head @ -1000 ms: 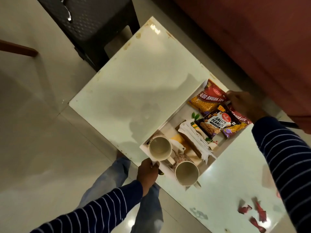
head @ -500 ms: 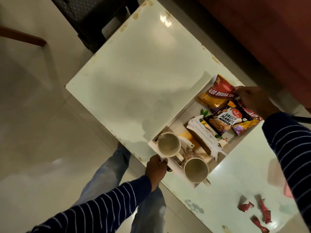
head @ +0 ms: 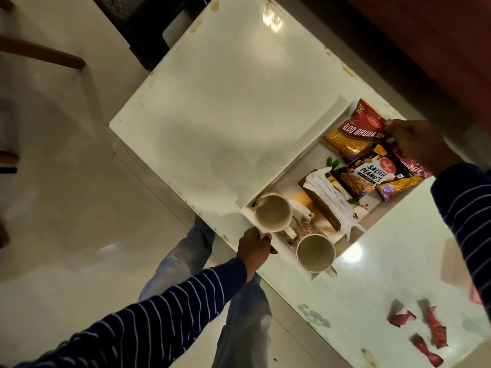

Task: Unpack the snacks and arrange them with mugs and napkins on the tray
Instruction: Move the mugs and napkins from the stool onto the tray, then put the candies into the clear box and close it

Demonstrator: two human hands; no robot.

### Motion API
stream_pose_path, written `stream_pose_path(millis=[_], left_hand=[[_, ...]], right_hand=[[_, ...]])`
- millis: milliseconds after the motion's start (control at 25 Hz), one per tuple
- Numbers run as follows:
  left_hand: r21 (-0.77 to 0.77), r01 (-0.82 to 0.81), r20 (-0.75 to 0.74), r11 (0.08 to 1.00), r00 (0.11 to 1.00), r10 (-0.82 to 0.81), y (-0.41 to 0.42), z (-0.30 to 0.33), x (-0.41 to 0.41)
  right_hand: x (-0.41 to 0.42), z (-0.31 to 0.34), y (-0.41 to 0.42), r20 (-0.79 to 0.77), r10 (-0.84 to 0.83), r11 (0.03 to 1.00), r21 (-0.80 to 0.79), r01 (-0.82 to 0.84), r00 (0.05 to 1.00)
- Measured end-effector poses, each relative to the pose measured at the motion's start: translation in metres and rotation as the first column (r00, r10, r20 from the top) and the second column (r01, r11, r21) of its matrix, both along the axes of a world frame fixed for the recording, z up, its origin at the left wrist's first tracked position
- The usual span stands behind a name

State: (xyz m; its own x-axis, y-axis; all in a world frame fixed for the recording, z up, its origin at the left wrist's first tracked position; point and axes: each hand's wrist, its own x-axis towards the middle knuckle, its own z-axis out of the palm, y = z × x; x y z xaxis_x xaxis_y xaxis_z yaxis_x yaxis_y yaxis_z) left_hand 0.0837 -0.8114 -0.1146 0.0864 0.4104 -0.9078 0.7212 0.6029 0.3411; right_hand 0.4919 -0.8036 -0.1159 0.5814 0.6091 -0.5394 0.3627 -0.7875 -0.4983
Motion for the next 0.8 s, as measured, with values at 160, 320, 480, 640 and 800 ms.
stream_pose_path(millis=[160, 320, 480, 640, 800], left_hand=[[0.010, -0.030, 0.031, 1.000, 0.999, 0.030, -0.001, 0.001, 0.000], [0.023, -0.055, 0.036, 0.998, 0.998, 0.054, -0.003, -0.001, -0.003], [0.024, -0.120, 0.072, 0.992, 0.990, 0.118, -0.002, -0.005, -0.019], [0.093, -0.179, 0.131, 0.980, 0.977, 0.166, -0.028, 0.010, -0.031], [0.424, 0.049, -0.082, 0.904, 0.997, -0.016, -0.066, 0.030, -0.040]], right_hand=[[-0.004, 0.008, -0.003, -0.024, 0.062, 0.996, -0.065, -0.063, 0.998], [-0.014, 0.023, -0.027, 0.252, 0.184, 0.980, -0.124, -0.157, 0.950], [-0.048, 0.047, -0.104, 0.380, 0.022, 0.997, 0.061, -0.049, 0.925], [-0.085, 0.074, -0.238, 0.329, -0.243, 0.969, 0.034, 0.246, 0.913], [-0.137, 0.087, -0.341, 0.238, -0.409, 0.908, 0.007, 0.420, 0.881]])
